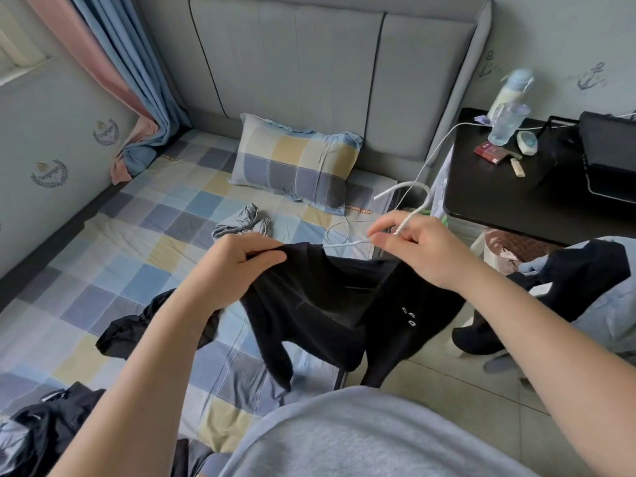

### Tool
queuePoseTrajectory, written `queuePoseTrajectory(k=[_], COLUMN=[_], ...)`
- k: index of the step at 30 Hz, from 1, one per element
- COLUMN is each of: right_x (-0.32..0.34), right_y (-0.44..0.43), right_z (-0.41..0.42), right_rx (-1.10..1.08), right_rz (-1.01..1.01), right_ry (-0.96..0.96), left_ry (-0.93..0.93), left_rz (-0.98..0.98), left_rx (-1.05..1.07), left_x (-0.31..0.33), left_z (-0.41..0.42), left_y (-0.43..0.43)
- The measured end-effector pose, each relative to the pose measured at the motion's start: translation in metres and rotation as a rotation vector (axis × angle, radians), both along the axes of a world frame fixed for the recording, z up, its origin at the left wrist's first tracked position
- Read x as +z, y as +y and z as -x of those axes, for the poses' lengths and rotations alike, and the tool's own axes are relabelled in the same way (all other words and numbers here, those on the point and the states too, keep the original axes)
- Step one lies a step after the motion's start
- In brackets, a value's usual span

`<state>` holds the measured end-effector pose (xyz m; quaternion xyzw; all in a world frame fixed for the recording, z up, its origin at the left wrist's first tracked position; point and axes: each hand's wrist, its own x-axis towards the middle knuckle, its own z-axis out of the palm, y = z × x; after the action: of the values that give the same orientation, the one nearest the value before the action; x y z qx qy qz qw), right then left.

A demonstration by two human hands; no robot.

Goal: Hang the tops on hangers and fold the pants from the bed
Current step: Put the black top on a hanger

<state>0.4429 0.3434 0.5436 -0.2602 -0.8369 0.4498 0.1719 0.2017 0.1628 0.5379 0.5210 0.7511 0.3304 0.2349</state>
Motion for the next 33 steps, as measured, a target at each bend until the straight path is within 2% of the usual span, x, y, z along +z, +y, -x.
queuePoseTrajectory(k=[4, 13, 15, 18, 20, 25, 30, 33], right_x=[0.001, 0.015, 0.017, 0.021, 0.023, 0.015, -0.004, -0.009], right_y=[0.000, -0.011, -0.011, -0.007, -0.006, 0.000, 0.000, -0.007], right_z=[-0.001, -0.003, -0.005, -0.008, -0.009, -0.011, -0.011, -0.009], right_rx=[-0.009, -0.065, -0.073, -0.070, -0.056, 0.003, 0.003, -0.111], right_rz=[-0.004, 0.031, 0.045, -0.001, -0.019, -0.014, 0.017, 0.011], right_ry=[-0.071, 0.022, 0.047, 0.049, 0.040, -0.069, -0.249, -0.143], left_ry=[-0.012, -0.021, 0.012, 0.116, 0.122, 0.200, 0.122, 0.071], left_rz=[-0.050, -0.159, -0.116, 0.046, 0.044, -0.172, -0.408, -0.405], left_rx=[-0.002, 0.091, 0.125, 0.217, 0.296, 0.446, 0.480, 0.485], left_x=[-0.007, -0.017, -0.021, -0.031, -0.036, -0.033, -0.030, -0.033], left_z=[-0.004, -0.004, 0.000, 0.003, 0.005, 0.009, 0.005, 0.005], left_y=[0.002, 0.000, 0.000, -0.002, -0.003, -0.005, -0.014, -0.016])
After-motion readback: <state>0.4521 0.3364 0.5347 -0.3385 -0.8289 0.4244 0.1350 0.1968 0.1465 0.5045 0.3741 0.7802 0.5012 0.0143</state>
